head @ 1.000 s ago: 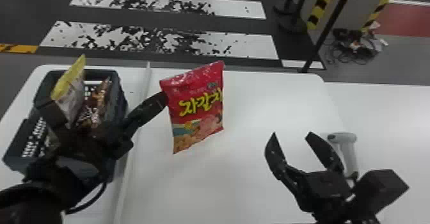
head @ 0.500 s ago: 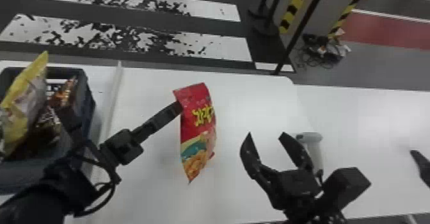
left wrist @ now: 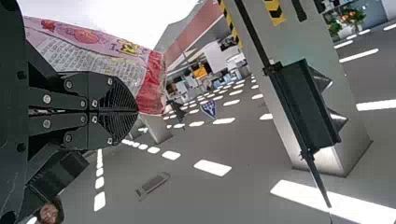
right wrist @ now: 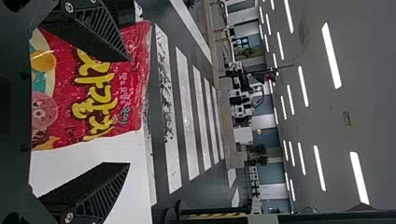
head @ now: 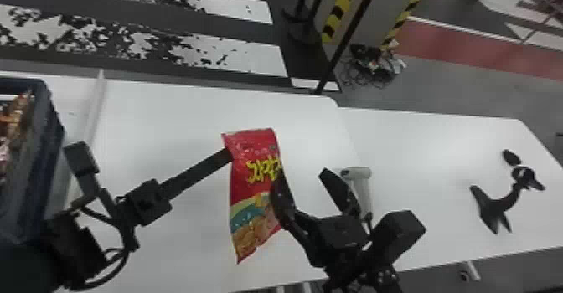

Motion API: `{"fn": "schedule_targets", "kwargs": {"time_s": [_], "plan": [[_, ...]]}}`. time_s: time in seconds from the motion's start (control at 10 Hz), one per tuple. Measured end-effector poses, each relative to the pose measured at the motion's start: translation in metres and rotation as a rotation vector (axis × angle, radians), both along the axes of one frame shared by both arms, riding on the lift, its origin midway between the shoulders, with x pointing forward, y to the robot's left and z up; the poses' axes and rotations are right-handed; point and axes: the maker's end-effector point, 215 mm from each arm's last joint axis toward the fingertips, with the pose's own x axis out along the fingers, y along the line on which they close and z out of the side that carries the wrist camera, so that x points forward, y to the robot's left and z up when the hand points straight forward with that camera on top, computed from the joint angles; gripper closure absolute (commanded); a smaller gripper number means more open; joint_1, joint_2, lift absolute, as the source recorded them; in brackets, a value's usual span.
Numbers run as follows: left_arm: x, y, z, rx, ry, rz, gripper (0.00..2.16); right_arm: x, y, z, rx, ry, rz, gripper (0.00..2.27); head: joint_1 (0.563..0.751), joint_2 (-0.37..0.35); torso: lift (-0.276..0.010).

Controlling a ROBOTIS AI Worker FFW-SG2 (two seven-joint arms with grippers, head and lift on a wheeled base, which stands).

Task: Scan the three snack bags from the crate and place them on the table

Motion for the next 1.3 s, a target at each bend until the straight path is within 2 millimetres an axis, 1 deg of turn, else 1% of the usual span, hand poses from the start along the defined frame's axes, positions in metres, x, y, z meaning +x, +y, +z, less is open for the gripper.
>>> {"fn": "schedule_targets", "kwargs": {"time_s": [0.2, 0.3, 0.4, 0.5, 0.6, 0.7, 0.8, 1.0, 1.1, 1.3], "plan": [[0.001, -0.01, -0.036, 0.006, 0.076, -0.04, 1.89, -0.002, 0.001, 0.001, 0.0, 0.001, 0.001, 0.09, 0.695, -0.35, -0.062], [0.0, -0.016, -0.052, 0.038, 0.097, -0.06, 1.87, -0.003, 0.001, 0.001, 0.0, 0.001, 0.002, 0.09, 0.695, -0.35, -0.062], [0.0, -0.021, -0.066, 0.084, 0.112, -0.074, 1.62, -0.003, 0.0, 0.002, 0.0, 0.001, 0.001, 0.09, 0.695, -0.35, -0.062], [0.0, -0.024, -0.083, 0.156, 0.14, -0.078, 0.74, -0.003, 0.0, 0.003, 0.0, 0.0, 0.0, 0.09, 0.695, -0.35, -0.062], [-0.005, -0.029, -0.094, 0.213, 0.152, -0.099, 0.04, -0.003, 0.0, 0.003, 0.001, -0.002, -0.001, 0.09, 0.695, -0.35, -0.062], [-0.008, -0.03, -0.098, 0.255, 0.138, -0.107, 0.0, -0.003, 0.0, 0.004, 0.002, -0.004, 0.0, 0.09, 0.695, -0.35, -0.062], [-0.006, -0.028, -0.101, 0.308, 0.119, -0.101, 0.02, -0.002, 0.0, 0.004, 0.003, -0.005, 0.0, 0.09, 0.695, -0.35, -0.062], [0.003, -0.024, -0.112, 0.517, 0.024, -0.073, 0.03, -0.002, 0.001, 0.005, 0.004, -0.006, 0.002, 0.09, 0.695, -0.35, -0.062], [0.009, -0.023, -0.107, 0.583, -0.028, -0.055, 0.03, -0.003, -0.001, 0.004, 0.003, -0.004, 0.0, 0.09, 0.695, -0.35, -0.062], [0.017, -0.017, -0.074, 0.629, -0.126, 0.016, 0.03, -0.004, -0.006, 0.002, 0.001, 0.001, -0.003, 0.09, 0.695, -0.35, -0.062]]}}
